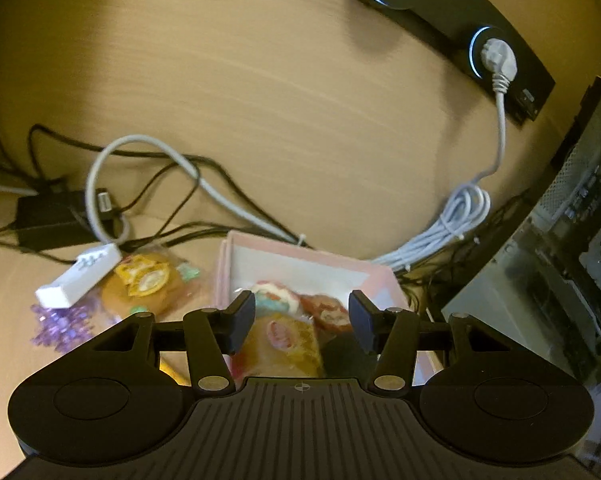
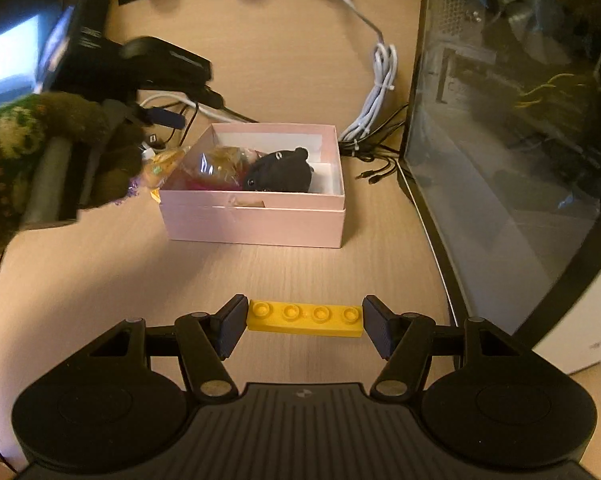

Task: Organize objects
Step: 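Release the bun packet into the pink box from the left tool while the right tool drops the brick in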

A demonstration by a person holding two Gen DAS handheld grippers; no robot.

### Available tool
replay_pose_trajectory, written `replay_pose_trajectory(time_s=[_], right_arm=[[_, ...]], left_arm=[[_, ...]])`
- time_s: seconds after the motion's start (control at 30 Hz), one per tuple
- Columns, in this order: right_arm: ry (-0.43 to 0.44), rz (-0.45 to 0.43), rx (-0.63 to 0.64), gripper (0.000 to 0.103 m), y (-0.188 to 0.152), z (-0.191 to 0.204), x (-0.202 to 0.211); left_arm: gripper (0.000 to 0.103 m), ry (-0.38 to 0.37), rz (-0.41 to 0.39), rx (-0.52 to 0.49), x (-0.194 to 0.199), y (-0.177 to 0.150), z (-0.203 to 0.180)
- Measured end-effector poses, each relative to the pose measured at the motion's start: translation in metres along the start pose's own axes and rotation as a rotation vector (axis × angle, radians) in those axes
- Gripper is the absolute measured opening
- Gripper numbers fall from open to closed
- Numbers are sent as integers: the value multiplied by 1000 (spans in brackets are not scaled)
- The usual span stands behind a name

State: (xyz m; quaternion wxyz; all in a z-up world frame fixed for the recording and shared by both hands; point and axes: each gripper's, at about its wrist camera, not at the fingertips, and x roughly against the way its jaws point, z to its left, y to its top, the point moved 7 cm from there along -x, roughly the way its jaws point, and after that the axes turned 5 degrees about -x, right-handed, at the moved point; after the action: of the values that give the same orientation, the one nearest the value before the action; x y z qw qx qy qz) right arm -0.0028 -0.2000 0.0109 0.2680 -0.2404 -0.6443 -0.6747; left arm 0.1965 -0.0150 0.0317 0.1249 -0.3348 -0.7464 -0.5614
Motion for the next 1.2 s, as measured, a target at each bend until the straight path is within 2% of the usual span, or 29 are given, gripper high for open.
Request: replay_pose_trajectory(time_s=[0.13, 0.3, 0.4, 0.43, 0.47, 0.5, 0.53, 0.63, 0.67, 0.73, 0.87, 0.93, 1.07, 1.2], right_arm=[[48, -11, -34, 63, 30, -2, -9], [65, -121, -48, 63, 115, 6, -34], [64, -166, -70, 64, 168, 18, -63], [53, -165, -72, 65, 184, 22, -77], [39, -153, -74, 78, 192, 24, -88], [22, -137, -78, 86, 199, 26, -99], [12, -121, -81, 86, 201, 27, -108], [55, -90, -70, 90, 185, 39, -107], [62, -82, -65, 94, 175, 42, -104], [65, -55, -53, 95, 151, 47, -100], [66, 34, -32, 95, 98, 54, -91], [34, 69, -12, 95, 77, 57, -83], [7, 115, 11, 97, 43, 61, -66], [-10, 162, 15, 97, 20, 57, -54]], left_arm=[[56, 8, 19, -42, 31, -17, 10], [56, 48, 117, -131, 63, -63, 23], [56, 74, 172, -137, 76, -90, 39], [56, 82, 185, -125, 79, -95, 46], [56, 92, 196, -108, 81, -99, 54], [56, 106, 201, -90, 84, -101, 63], [56, 121, 195, -75, 88, -102, 70], [56, 161, 160, -48, 93, -93, 93], [56, 172, 148, -44, 92, -87, 99], [56, 187, 124, -51, 86, -73, 109], [56, 183, 67, -83, 60, -36, 113], [56, 188, 51, -119, 39, -17, 110], [56, 210, 58, -212, -5, 6, 106], [56, 230, 115, -290, -37, 2, 109]])
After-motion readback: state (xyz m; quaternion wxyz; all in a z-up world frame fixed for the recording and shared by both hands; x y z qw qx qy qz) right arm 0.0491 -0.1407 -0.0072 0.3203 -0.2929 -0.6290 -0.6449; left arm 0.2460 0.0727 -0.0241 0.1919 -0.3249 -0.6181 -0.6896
